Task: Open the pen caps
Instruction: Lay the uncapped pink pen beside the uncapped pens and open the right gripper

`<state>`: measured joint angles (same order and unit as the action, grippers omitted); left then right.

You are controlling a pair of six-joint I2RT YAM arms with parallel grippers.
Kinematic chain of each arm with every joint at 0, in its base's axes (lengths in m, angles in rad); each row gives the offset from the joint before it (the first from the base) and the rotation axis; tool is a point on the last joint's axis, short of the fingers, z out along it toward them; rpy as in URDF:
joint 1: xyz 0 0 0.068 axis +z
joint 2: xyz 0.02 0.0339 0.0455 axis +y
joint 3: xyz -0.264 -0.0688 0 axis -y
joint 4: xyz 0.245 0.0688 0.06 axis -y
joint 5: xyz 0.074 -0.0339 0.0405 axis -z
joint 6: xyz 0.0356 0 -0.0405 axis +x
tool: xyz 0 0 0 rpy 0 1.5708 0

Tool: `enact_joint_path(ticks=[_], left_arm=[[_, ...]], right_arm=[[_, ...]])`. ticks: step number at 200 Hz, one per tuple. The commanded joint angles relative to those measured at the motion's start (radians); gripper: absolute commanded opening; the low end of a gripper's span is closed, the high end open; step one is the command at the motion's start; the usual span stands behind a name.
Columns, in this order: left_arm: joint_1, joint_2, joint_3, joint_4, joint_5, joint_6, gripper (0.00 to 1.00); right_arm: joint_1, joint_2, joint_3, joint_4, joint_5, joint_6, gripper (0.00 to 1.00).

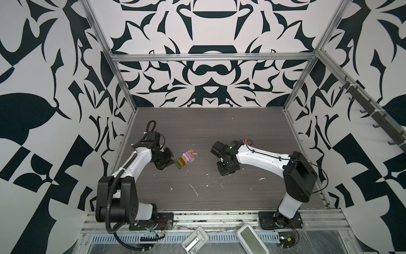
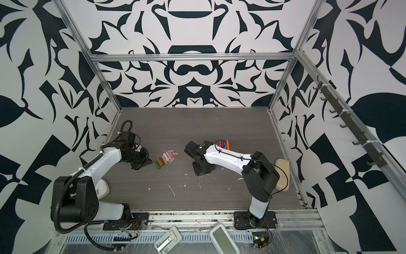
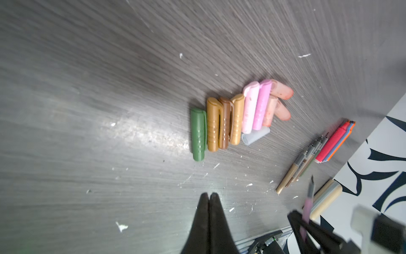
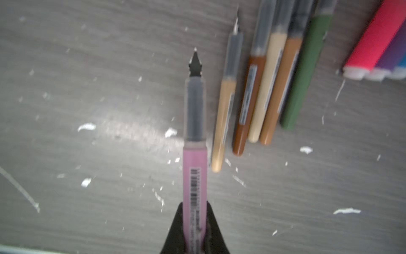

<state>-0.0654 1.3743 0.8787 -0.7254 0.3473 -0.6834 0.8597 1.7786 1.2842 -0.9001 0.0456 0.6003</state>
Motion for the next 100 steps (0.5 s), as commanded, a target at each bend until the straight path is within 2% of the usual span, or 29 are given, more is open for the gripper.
enact_joint_path(ticks=[1, 76, 93, 100], left_arm=[[0.009, -0.046, 0.012, -0.084, -0.02, 0.013, 0.05], [0.079, -0.092, -0.001, -0.151, -0.002, 0.056, 0.05], [0.08, -0.092, -0.003, -0.146, 0.003, 0.055, 0.05], [0.08, -0.09, -0.002, -0.143, 0.005, 0.053, 0.05]], right_arm=[[-0.006, 0.048, 0.078, -0.004, -0.003, -0.038, 0.0], [-0.013, 0.137, 0.118, -0.046, 0.058, -0.024, 0.0], [-0.013, 0.134, 0.11, -0.045, 0.058, -0.025, 0.07], [-0.013, 0.134, 0.106, -0.043, 0.052, -0.028, 0.15]])
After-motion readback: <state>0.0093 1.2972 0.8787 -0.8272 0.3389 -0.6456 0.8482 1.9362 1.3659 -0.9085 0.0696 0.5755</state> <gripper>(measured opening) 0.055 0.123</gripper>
